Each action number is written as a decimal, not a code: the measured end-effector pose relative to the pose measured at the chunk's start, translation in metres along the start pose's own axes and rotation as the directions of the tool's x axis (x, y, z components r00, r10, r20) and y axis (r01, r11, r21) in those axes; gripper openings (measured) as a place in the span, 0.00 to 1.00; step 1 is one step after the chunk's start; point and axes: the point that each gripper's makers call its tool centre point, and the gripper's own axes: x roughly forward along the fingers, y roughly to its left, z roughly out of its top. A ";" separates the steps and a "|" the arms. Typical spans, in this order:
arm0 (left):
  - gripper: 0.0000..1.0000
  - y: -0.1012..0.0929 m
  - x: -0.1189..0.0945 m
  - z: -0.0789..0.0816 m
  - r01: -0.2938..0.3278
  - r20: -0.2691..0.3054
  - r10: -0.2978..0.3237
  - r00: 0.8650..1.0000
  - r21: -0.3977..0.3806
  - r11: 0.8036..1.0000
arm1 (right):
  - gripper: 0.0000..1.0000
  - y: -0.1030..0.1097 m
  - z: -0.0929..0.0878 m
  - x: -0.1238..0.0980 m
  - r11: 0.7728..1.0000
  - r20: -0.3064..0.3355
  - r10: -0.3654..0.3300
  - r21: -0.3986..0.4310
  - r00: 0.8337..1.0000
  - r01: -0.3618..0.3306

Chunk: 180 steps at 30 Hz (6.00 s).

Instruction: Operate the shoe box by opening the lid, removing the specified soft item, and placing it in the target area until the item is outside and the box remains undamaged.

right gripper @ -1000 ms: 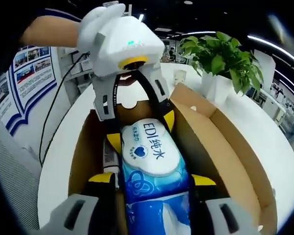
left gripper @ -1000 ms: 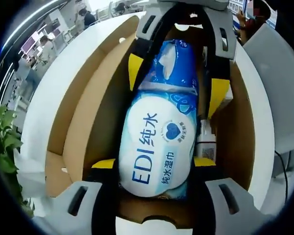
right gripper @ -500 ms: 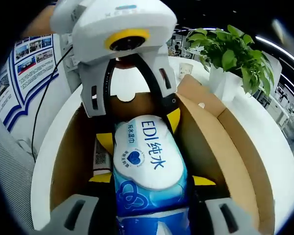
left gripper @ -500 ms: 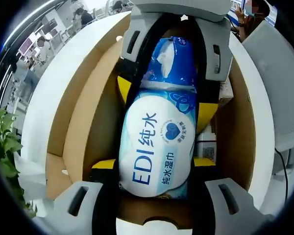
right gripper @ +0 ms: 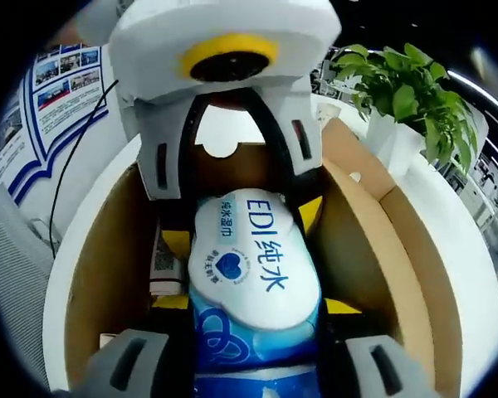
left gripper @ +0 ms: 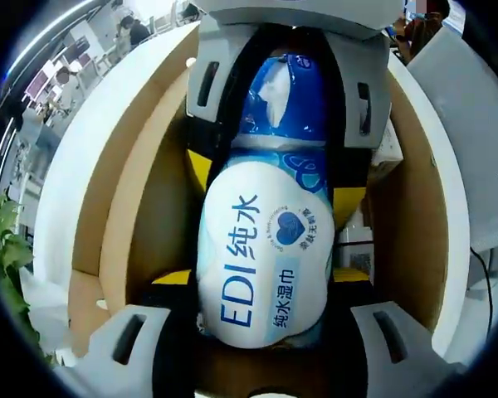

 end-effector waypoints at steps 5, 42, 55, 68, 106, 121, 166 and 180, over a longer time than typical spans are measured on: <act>0.60 0.001 0.000 0.002 -0.007 0.005 0.007 1.000 0.010 1.000 | 0.53 -0.001 0.000 0.000 1.000 0.013 0.008 -0.009 1.000 -0.008; 0.58 0.003 -0.023 0.013 -0.042 -0.055 0.046 0.997 0.069 0.997 | 0.43 -0.003 0.015 -0.020 0.998 0.033 -0.056 -0.018 0.998 0.056; 0.58 0.006 -0.049 0.029 -0.066 -0.058 0.071 0.996 0.090 0.994 | 0.43 -0.004 0.032 -0.047 0.996 0.060 -0.080 -0.024 0.995 0.081; 0.58 0.005 -0.077 0.062 -0.078 -0.044 0.083 0.996 0.098 0.992 | 0.43 -0.005 0.043 -0.091 0.995 0.068 -0.088 -0.035 0.994 0.090; 0.58 -0.031 -0.074 0.199 -0.064 0.001 0.065 0.998 0.170 0.983 | 0.43 -0.004 -0.024 -0.216 0.988 0.081 -0.154 0.006 0.985 0.154; 0.58 -0.030 -0.050 0.246 -0.062 0.025 0.058 0.998 0.185 0.981 | 0.43 -0.014 -0.063 -0.248 0.985 0.066 -0.174 0.013 0.982 0.174; 0.58 -0.039 0.055 0.291 -0.026 0.075 0.014 0.997 0.150 0.988 | 0.43 -0.030 -0.174 -0.246 0.990 -0.024 -0.141 0.015 0.990 0.141; 0.58 -0.042 0.085 0.287 -0.018 0.059 0.009 0.998 0.143 0.990 | 0.43 -0.031 -0.197 -0.230 0.992 -0.036 -0.128 0.013 0.991 0.129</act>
